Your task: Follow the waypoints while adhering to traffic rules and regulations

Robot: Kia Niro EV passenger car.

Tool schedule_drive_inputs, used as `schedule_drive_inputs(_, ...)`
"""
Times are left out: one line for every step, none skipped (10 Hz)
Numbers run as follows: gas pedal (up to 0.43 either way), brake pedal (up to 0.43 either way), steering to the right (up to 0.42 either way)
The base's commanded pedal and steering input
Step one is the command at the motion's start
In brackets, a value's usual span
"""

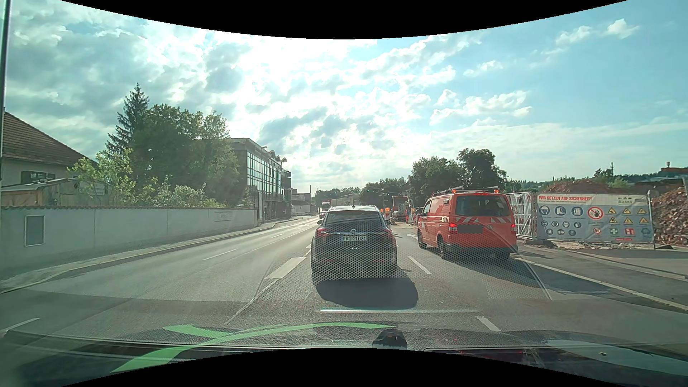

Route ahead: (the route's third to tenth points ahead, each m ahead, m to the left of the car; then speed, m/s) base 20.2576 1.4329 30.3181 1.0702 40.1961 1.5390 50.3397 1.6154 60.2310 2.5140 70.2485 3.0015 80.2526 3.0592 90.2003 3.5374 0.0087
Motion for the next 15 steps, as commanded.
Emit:
schedule_drive_inputs(0.0,0.402,-0.01)
schedule_drive_inputs(0.0,0.402,-0.01)
schedule_drive_inputs(0.0,0.39,-0.007)
schedule_drive_inputs(0.0,0.323,-0.006)
schedule_drive_inputs(0.0,0.165,-0.006)
schedule_drive_inputs(0.0,0.0,-0.006)
schedule_drive_inputs(0.0,0.0,-0.007)
schedule_drive_inputs(0.0,0.0,-0.007)
schedule_drive_inputs(0.0,0.0,-0.007)
schedule_drive_inputs(0.0,0.0,-0.007)
schedule_drive_inputs(0.0,0.0,-0.007)
schedule_drive_inputs(0.0,0.0,-0.008)
schedule_drive_inputs(0.0,0.0,-0.008)
schedule_drive_inputs(0.02,0.0,-0.012)
schedule_drive_inputs(0.087,0.0,-0.014)
